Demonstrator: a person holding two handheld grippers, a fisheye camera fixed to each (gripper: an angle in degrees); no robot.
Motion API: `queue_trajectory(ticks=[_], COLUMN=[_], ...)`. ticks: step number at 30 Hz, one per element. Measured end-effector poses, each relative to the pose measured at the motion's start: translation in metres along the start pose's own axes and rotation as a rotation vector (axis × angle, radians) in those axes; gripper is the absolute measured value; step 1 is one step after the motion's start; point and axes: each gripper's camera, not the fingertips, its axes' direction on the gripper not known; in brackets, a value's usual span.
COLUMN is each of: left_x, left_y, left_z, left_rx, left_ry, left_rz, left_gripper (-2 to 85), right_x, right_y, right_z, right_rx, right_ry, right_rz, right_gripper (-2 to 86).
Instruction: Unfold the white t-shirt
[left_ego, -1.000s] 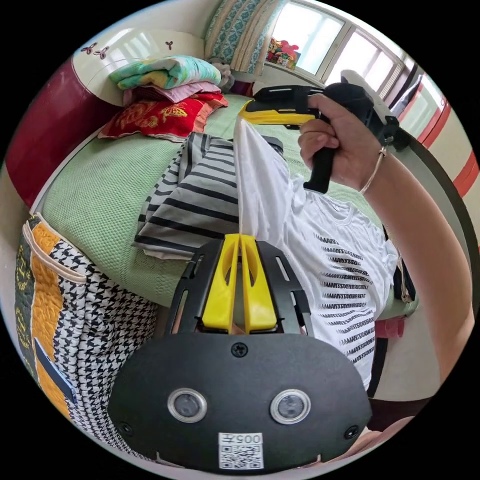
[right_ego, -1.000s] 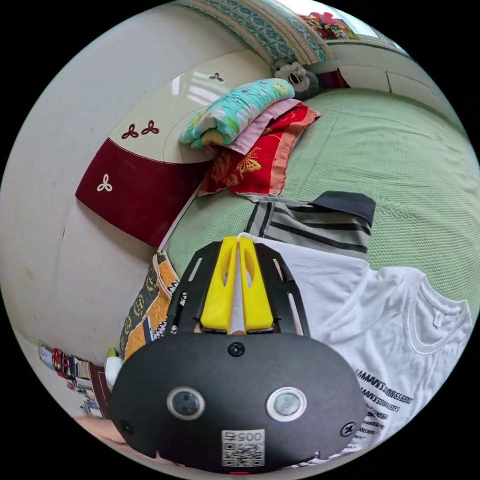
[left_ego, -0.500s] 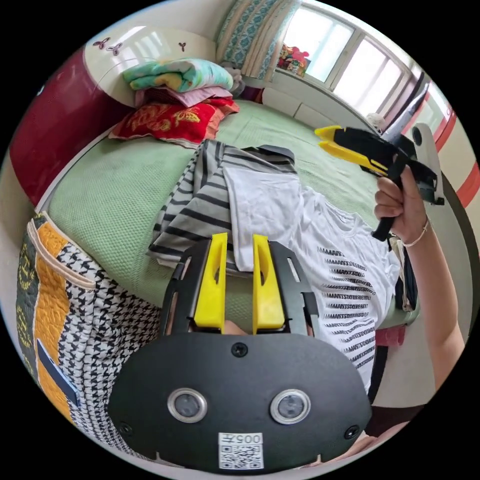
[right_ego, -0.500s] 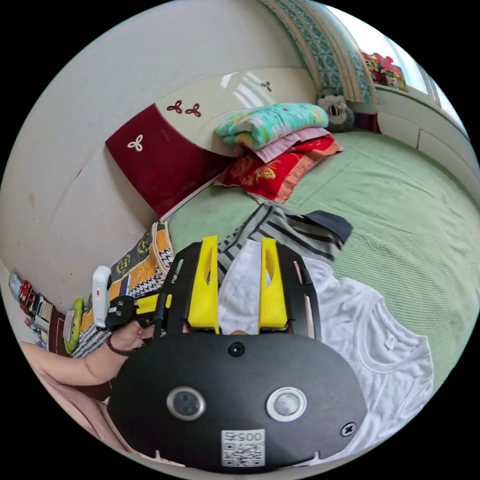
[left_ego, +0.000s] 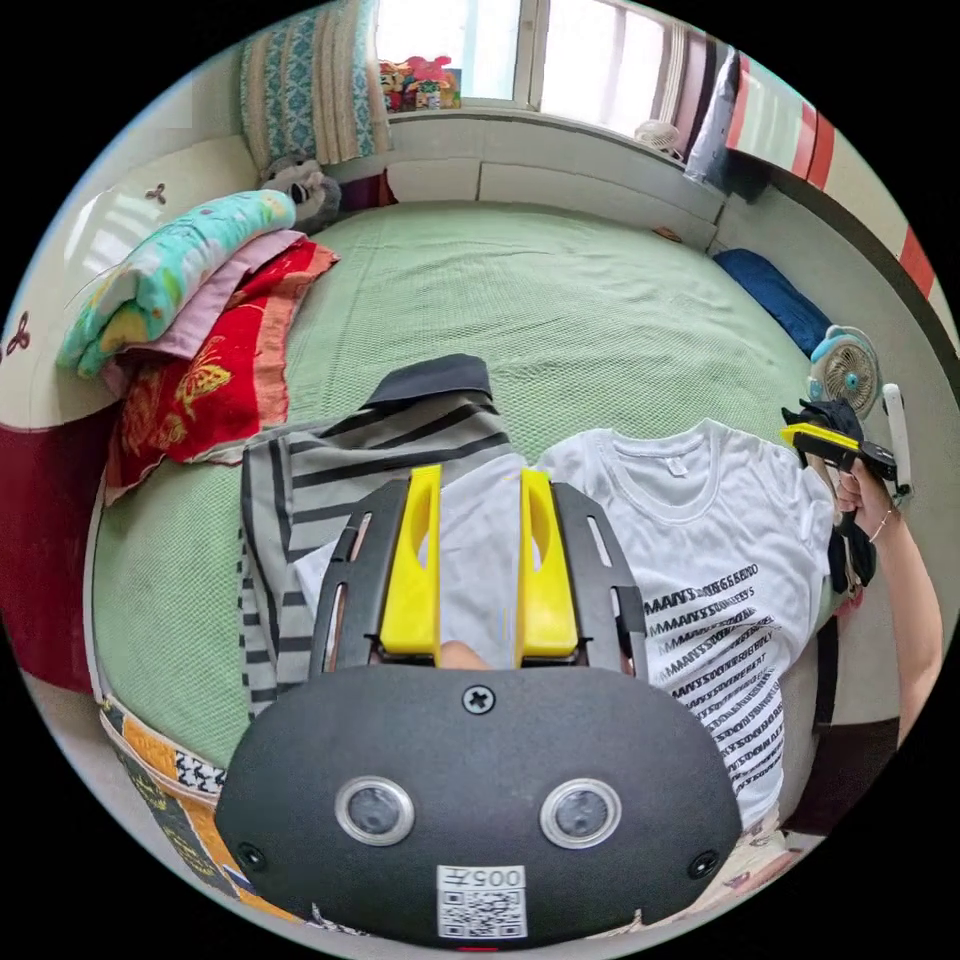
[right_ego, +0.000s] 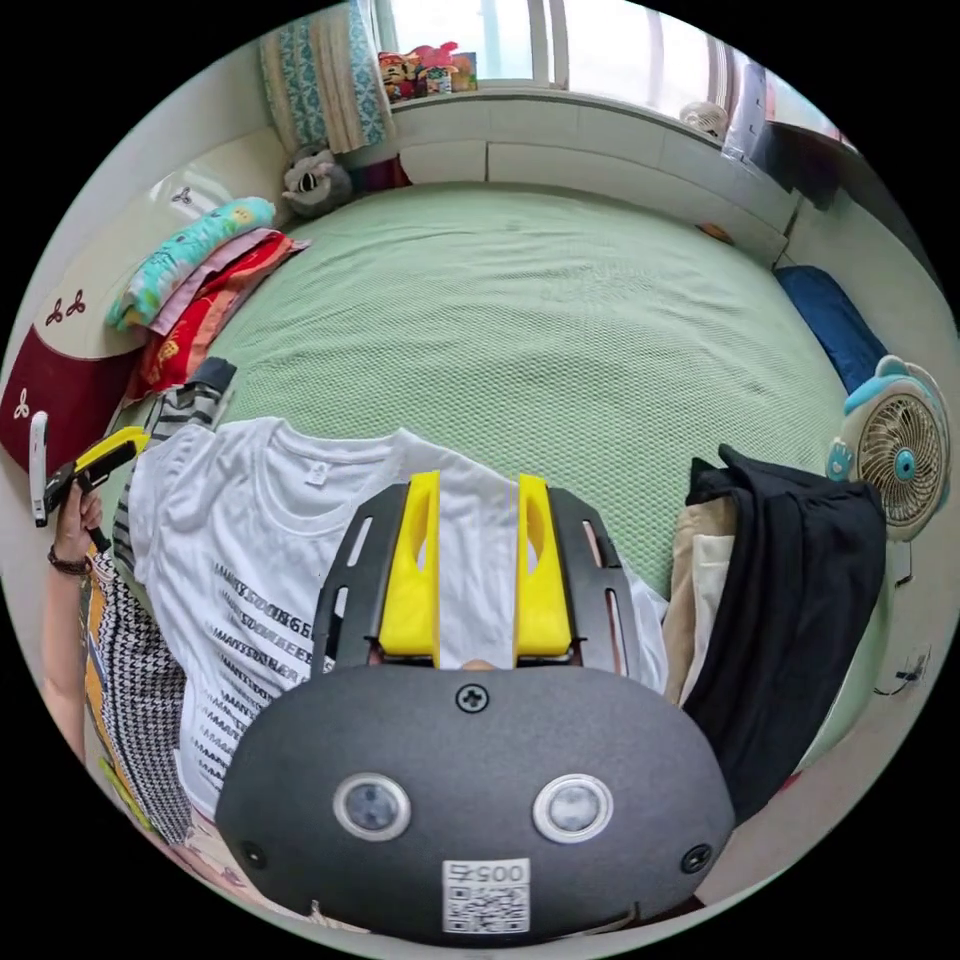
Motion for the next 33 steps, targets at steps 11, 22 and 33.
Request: queue_trajectory(ticks=[11,22,33], left_x=[0.103,0.125,0.118], left_y=[-0.064,-0.069,-0.061], left_z=[0.110,0.103,0.127], left_rx=[-0.205,-0.126,-0.123], left_ry=[-0.104,-0.224,-0.251], left_rz=[0.225,0.241,0.194], left_gripper=[9.1,0.2,0.5], right_x=[-0.006,-0.013,0.002], right_y=[-0.002,0.009,0.003], right_z=[0.090,0.065,0.080], right_rx=[-0.160,-0.031,-0.090], right_ry=[0.150,0.153,0.174], right_rz=[-0.045,-0.038,0.059], right_gripper=[7.6,-1.2,0.4])
